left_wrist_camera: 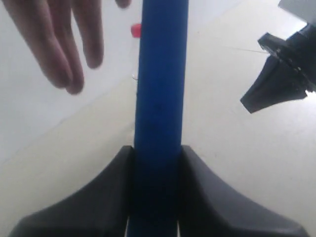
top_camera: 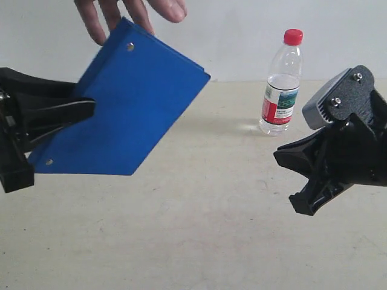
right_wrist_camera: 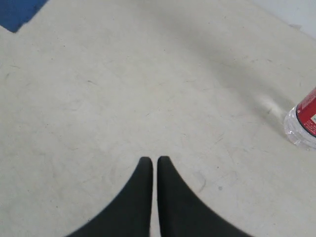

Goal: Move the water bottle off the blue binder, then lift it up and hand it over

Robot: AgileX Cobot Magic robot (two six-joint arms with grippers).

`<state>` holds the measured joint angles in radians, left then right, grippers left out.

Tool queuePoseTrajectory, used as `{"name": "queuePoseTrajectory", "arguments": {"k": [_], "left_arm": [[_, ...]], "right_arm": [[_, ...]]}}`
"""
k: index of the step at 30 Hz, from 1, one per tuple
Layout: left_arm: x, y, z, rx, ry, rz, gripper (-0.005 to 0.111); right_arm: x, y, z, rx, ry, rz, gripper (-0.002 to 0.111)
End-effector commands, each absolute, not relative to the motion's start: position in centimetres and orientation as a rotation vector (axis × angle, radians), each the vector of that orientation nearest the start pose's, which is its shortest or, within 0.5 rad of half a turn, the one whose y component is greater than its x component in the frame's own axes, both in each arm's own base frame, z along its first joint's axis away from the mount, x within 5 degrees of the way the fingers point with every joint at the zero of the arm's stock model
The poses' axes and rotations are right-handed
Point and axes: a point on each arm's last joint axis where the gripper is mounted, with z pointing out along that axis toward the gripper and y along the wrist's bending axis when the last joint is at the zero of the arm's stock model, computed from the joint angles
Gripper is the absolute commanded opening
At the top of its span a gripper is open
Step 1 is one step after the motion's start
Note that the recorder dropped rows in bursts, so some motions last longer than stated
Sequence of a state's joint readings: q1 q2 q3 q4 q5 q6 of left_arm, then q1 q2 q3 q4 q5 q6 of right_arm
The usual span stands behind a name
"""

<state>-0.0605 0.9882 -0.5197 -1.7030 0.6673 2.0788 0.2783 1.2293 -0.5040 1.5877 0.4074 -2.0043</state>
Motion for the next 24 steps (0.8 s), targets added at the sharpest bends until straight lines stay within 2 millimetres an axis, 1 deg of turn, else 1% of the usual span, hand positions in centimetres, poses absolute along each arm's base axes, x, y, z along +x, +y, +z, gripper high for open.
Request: {"name": "queuePoseTrajectory", "arguments": {"k": [1, 3, 6, 8, 19, 21, 23, 24], "left_arm": [[15.7, -6.8, 31.4, 0.737, 1.497, -0.433, 0.004], [14.6, -6.6, 32.3, 0.733, 1.446, -0.405, 0.004], [13.9, -6.1, 33.0, 0.668, 1.443, -0.354, 0.004], [13.9, -5.9, 33.0, 0.641, 1.455, -0.342, 0.004], [14.0, -5.9, 32.9, 0.640, 1.459, -0.344, 0.005], [14.0, -5.9, 32.9, 0.640, 1.459, -0.344, 0.009], [14.0, -5.9, 32.9, 0.640, 1.459, -0.344, 0.018], [14.0, -5.9, 32.9, 0.640, 1.459, -0.344, 0.026]], "right_arm": [[20.4, 9.6, 22.2, -0.928, 1.951, 0.374, 0.000], [20.4, 9.6, 22.2, -0.927, 1.952, 0.372, 0.000], [20.4, 9.6, 22.2, -0.927, 1.952, 0.372, 0.000], [20.4, 9.6, 22.2, -0.927, 1.952, 0.372, 0.000], [20.3, 9.6, 22.2, -0.919, 1.955, 0.391, 0.000], [20.3, 9.6, 22.2, -0.918, 1.956, 0.388, 0.000], [20.4, 9.6, 22.2, -0.916, 1.957, 0.384, 0.000], [20.4, 9.6, 22.2, -0.916, 1.957, 0.384, 0.000]]}}
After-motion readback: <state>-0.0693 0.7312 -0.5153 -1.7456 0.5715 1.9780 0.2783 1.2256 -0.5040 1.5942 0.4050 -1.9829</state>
